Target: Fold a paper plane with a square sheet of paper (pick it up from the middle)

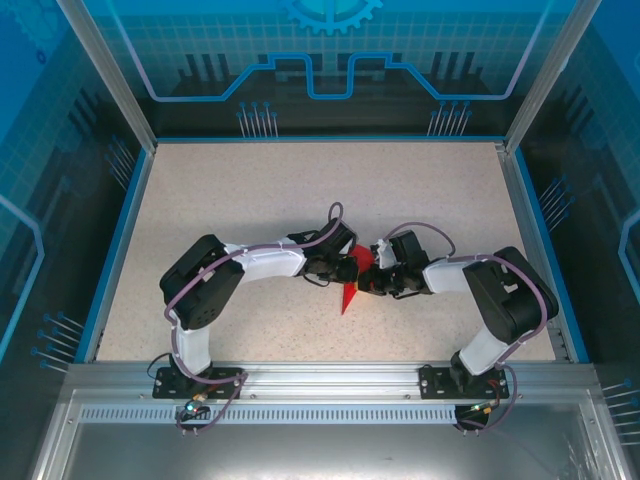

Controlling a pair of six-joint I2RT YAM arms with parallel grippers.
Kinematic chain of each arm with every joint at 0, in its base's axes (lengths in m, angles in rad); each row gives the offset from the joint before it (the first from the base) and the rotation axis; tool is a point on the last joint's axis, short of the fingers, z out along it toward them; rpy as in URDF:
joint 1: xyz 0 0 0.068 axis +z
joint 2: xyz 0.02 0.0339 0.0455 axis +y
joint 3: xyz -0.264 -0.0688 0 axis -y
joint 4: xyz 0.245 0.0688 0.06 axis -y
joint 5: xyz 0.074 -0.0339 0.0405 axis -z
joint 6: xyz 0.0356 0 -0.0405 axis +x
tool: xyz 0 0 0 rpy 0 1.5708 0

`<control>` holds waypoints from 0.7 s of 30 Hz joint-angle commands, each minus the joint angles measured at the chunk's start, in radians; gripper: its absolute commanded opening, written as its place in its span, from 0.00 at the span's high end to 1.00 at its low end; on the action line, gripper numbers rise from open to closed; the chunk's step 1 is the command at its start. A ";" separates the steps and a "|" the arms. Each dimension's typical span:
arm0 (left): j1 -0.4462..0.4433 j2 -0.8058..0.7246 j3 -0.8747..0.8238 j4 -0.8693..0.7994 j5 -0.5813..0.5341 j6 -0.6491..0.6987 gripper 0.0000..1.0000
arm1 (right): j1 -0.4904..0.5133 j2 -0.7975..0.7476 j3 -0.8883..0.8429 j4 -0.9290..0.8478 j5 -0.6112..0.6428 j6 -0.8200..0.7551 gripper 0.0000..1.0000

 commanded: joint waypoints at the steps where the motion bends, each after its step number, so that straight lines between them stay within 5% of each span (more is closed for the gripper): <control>1: -0.003 0.042 -0.035 0.020 0.029 0.003 0.88 | -0.014 -0.001 -0.034 0.004 0.031 -0.008 1.00; 21: 0.041 0.047 -0.087 0.112 0.084 -0.027 0.88 | -0.053 -0.018 -0.135 0.241 -0.034 0.054 1.00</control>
